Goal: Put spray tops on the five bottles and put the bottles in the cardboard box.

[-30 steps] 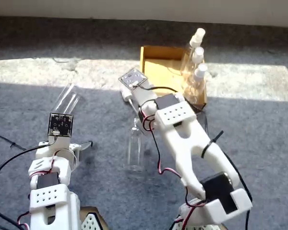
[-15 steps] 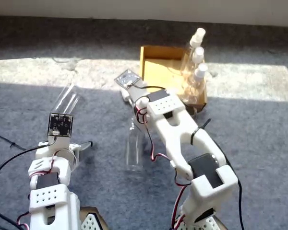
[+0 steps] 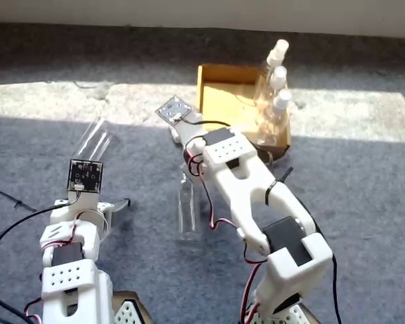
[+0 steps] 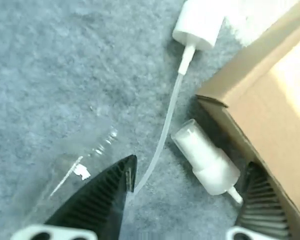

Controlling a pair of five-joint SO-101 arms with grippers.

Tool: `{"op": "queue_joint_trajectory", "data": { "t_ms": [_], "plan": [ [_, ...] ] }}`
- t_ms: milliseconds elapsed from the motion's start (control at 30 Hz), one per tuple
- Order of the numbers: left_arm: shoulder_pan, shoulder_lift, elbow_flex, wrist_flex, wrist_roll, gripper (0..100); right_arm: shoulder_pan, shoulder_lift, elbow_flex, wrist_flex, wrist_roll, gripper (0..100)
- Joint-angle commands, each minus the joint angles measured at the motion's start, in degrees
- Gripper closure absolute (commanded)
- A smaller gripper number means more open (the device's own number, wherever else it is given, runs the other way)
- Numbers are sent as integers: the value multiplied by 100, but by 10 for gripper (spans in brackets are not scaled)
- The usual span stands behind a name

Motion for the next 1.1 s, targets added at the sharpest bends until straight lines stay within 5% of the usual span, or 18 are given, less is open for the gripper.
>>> {"op": "queue_joint_trajectory", "data": {
  "t_ms": [0, 300, 1067],
  "plan": [
    [66, -66, 110, 26, 44, 633, -101, -57, -242, -242, 53, 702],
    [66, -66, 110, 26, 44, 633, -75, -48, -215, -207, -264, 797],
    [66, -66, 110, 26, 44, 633, -136, -75, -673, 1095, -677, 800]
  ]
}}
